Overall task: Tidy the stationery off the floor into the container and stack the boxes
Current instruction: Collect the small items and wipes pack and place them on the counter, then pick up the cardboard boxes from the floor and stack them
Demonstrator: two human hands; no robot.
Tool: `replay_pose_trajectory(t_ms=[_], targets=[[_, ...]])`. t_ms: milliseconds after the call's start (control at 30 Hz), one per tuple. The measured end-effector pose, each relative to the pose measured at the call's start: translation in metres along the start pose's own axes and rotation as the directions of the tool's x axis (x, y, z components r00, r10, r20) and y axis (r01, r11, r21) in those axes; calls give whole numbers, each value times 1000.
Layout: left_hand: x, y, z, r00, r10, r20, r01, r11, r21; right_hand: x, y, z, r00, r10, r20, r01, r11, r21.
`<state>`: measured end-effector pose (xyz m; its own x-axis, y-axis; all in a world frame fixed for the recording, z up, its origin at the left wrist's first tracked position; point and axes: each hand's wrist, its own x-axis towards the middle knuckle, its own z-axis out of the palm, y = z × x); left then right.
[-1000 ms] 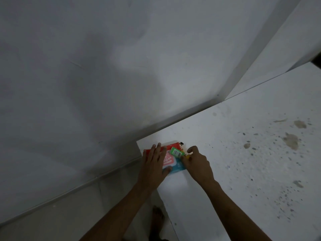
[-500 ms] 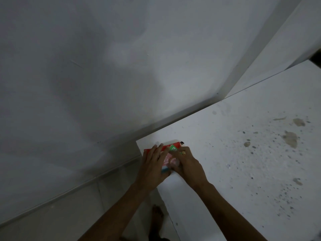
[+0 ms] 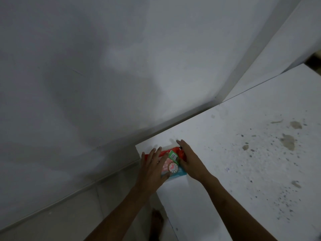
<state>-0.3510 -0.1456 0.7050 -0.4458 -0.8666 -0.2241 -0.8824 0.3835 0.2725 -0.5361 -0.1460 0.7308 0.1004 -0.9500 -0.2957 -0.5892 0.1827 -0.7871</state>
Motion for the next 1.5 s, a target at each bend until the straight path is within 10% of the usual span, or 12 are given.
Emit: replay_pose_trajectory(t_ms=[600, 967, 1500], targets=[[-8, 4, -21, 1000, -22, -11, 21, 995, -102, -30, 6, -2, 981, 77, -176, -82, 996, -22], [-40, -16, -104, 853, 53, -520, -156, 975, -158, -35, -90, -21, 924, -271, -268, 209, 948, -238], [-188, -87, -221, 687, -71, -724, 13, 996, -86, -53, -268, 59, 767, -640, -54, 598, 742, -302]])
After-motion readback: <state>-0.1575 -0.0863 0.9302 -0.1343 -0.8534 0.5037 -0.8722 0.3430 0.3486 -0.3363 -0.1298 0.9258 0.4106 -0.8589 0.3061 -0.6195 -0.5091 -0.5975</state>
